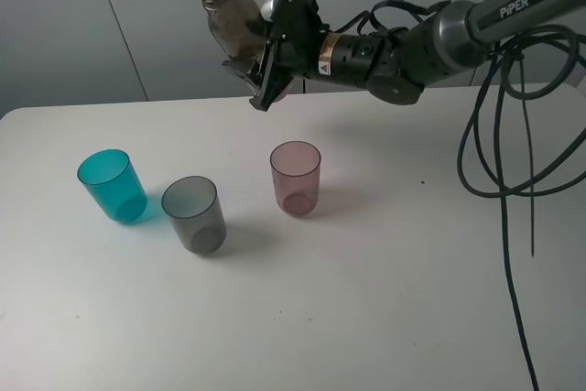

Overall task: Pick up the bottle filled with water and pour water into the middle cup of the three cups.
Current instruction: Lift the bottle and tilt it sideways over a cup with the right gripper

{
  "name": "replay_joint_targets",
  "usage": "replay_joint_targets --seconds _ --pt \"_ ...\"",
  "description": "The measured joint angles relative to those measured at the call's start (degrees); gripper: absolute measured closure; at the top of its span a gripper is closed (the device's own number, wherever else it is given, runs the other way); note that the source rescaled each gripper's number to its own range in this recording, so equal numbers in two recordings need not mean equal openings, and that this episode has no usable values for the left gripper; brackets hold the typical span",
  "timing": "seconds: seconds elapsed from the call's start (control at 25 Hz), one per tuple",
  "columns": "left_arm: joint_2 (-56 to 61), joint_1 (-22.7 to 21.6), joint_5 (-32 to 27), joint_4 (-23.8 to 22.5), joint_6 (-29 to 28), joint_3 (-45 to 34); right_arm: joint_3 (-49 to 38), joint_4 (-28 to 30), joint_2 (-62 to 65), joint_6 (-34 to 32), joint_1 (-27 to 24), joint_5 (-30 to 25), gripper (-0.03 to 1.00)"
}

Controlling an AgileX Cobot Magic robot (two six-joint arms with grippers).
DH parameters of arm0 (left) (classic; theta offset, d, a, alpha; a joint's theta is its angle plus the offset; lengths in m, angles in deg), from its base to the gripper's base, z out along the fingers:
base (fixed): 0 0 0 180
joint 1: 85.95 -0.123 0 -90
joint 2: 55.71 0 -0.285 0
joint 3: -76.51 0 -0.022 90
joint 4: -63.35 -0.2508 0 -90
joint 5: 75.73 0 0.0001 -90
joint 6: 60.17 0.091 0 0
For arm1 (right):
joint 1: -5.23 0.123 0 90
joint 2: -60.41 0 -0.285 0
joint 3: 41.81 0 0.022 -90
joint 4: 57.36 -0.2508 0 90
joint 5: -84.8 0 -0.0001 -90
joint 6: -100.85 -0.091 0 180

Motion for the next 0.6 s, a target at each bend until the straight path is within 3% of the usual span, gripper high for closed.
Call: replay_joint_targets --seconds 0.16,0.6 --pt "0.00 0.00 0.00 0.00 0.00 0.00 0.00 2.27 0.00 5.98 0.58 0.77 0.94" --pt "0.00 0.00 0.00 0.00 0.00 0.00 0.14 1.73 -3.13 25.30 3.77 2.07 0.94"
